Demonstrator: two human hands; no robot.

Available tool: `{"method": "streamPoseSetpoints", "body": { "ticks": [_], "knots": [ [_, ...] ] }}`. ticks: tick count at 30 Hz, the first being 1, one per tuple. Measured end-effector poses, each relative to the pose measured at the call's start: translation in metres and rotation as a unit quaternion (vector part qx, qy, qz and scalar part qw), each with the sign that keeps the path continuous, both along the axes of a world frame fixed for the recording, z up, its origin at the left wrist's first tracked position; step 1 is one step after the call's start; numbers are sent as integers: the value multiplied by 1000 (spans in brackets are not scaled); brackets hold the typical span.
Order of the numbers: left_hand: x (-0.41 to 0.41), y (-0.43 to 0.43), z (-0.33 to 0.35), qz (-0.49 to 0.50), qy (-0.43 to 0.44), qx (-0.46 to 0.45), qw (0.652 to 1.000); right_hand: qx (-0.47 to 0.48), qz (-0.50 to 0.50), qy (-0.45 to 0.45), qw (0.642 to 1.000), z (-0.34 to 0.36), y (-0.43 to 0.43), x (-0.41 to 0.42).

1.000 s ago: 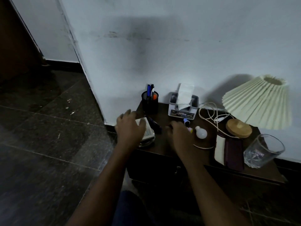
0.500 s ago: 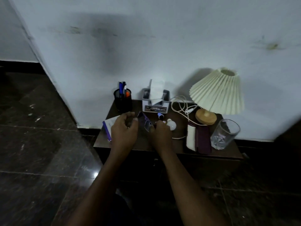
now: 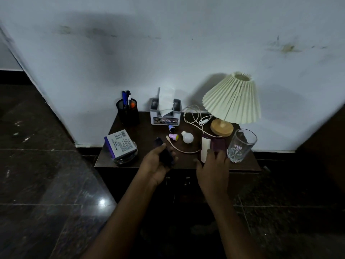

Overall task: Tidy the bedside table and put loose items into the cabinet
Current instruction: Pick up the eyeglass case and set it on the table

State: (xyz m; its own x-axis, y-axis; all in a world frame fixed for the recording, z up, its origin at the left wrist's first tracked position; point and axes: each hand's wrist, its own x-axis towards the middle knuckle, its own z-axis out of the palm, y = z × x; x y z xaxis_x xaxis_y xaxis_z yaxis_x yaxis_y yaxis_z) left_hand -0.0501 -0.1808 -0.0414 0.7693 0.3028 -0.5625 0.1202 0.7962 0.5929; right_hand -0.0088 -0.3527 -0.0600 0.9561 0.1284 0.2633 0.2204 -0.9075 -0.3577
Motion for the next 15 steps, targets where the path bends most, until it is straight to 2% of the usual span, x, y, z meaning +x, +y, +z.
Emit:
{"method": "streamPoseSetpoints", "body": {
  "ticks": [1,3,6,9,12,15],
  "knots": [
    [-5,2,1,-7,-4,2,1000,-60,2,14,998,-6,0,1],
    [-13,5,5,-14,-10,4,1000,-99,27,11,995,-16,1,1],
    [-25,12,9,-12,-19,1,1000,10,57,-36,998,-29,1,-4],
    [-37,18,11,0,-32,-4,999,120,63,-121,983,-38,-3,-20],
    [-48,23,10,-7,-56,-12,998,182,125,-177,959,-44,-5,-35],
    [-53,24,8,-31,-98,-37,994,191,199,-187,943,-45,-3,-44]
  ]
}}
